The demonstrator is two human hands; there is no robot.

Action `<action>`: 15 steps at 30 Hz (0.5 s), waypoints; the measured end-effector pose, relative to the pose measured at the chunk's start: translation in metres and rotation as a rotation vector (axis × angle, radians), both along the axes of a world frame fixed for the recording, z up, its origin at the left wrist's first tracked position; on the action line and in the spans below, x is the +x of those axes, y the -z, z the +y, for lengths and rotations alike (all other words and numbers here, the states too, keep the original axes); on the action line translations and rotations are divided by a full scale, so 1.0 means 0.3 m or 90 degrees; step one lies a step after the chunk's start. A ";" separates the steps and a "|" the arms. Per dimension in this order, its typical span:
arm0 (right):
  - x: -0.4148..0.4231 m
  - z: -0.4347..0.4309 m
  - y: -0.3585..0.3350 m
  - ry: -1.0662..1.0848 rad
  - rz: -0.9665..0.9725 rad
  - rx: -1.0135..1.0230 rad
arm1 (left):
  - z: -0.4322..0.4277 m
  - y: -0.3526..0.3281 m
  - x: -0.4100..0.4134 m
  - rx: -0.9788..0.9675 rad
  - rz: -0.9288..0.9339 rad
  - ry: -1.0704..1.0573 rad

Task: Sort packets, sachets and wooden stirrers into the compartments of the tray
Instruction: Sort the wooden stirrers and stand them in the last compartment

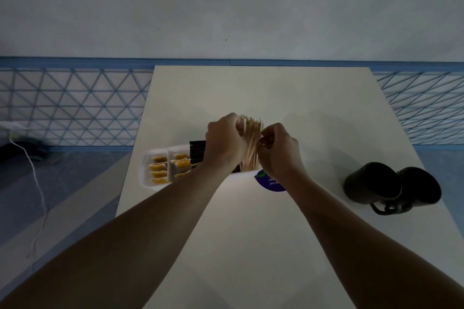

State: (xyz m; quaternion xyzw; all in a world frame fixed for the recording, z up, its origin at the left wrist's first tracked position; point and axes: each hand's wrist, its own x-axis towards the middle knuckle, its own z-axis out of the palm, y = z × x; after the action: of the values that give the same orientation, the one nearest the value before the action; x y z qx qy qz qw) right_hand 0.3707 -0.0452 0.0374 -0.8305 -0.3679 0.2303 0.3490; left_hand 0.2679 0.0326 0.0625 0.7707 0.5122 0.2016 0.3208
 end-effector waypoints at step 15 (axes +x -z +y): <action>0.063 -0.008 0.049 0.075 0.011 -0.015 | 0.003 -0.012 0.054 -0.024 0.118 0.049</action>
State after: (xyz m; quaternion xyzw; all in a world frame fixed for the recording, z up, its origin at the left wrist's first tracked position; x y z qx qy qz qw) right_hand 0.3896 -0.0475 0.0229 -0.8529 -0.3127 0.2206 0.3551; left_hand 0.2840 0.0336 0.0662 0.7991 0.5131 0.1073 0.2944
